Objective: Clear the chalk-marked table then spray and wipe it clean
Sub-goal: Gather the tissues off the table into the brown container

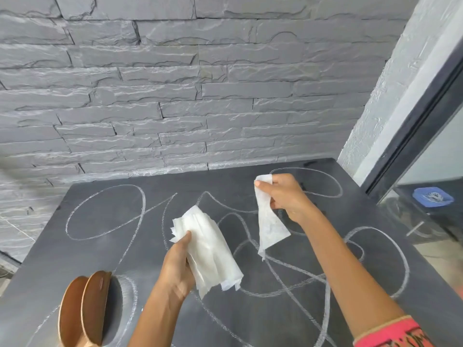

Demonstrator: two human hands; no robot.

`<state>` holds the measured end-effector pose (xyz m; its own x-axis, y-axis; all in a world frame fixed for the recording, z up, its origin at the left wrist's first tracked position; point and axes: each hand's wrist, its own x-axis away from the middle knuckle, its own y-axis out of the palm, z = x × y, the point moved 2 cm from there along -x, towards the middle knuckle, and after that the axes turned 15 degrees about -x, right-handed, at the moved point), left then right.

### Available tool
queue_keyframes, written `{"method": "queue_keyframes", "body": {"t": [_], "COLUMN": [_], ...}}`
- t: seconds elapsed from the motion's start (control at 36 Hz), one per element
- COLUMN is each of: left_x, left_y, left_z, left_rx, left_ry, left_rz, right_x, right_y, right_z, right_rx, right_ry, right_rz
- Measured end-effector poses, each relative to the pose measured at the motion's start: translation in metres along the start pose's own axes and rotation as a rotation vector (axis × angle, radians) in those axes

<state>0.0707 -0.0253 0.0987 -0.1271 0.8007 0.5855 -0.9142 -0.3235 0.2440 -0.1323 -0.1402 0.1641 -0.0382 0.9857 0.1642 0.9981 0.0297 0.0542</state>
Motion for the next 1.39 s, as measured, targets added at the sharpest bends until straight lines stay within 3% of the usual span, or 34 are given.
{"method": "queue_keyframes", "body": {"t": [0.14,0.31,0.42,0.56,0.64,0.72,0.83,1.0,1.14,1.22,1.28,1.39], "left_x": [0.002,0.007,0.01,0.014,0.018,0.022,0.022,0.018,0.007,0.009,0.014,0.018], "left_y": [0.014,0.026,0.023,0.018,0.021,0.028,0.034,0.027,0.009,0.005,0.009,0.011], "left_z": [-0.002,0.006,0.007,0.011,0.02,0.032,0.049,0.065,0.047,0.025,0.013,0.003], "left_rx": [-0.022,-0.101,-0.183,-0.269,-0.385,-0.508,-0.641,-0.595,-0.112,0.091,0.083,-0.211], "left_ry": [-0.004,0.036,0.084,0.087,0.112,0.125,0.108,-0.027,-0.012,-0.023,-0.024,0.093], "left_rz": [-0.017,-0.156,-0.15,-0.166,-0.235,-0.337,-0.409,-0.453,-0.459,-0.574,-0.569,-0.381], "right_x": [0.024,0.05,0.055,0.037,0.029,0.028,0.034,0.043,0.053,0.061,0.067,0.083], "right_y": [0.048,0.092,0.085,0.049,0.03,0.019,0.012,-0.008,-0.016,-0.019,-0.019,-0.019], "right_z": [0.002,0.026,0.022,0.011,0.01,0.008,0.003,0.004,0.012,0.019,0.025,0.035], "right_rx": [0.073,0.005,-0.084,0.138,0.249,0.331,0.261,0.202,-0.007,-0.1,-0.117,-0.146], "right_ry": [0.002,0.19,0.284,-0.021,-0.055,0.044,0.172,0.173,0.103,0.066,0.057,0.06], "right_rz": [-0.081,-0.245,-0.285,-0.21,-0.379,-0.548,-0.712,-0.59,-0.333,-0.188,-0.079,0.037]}}
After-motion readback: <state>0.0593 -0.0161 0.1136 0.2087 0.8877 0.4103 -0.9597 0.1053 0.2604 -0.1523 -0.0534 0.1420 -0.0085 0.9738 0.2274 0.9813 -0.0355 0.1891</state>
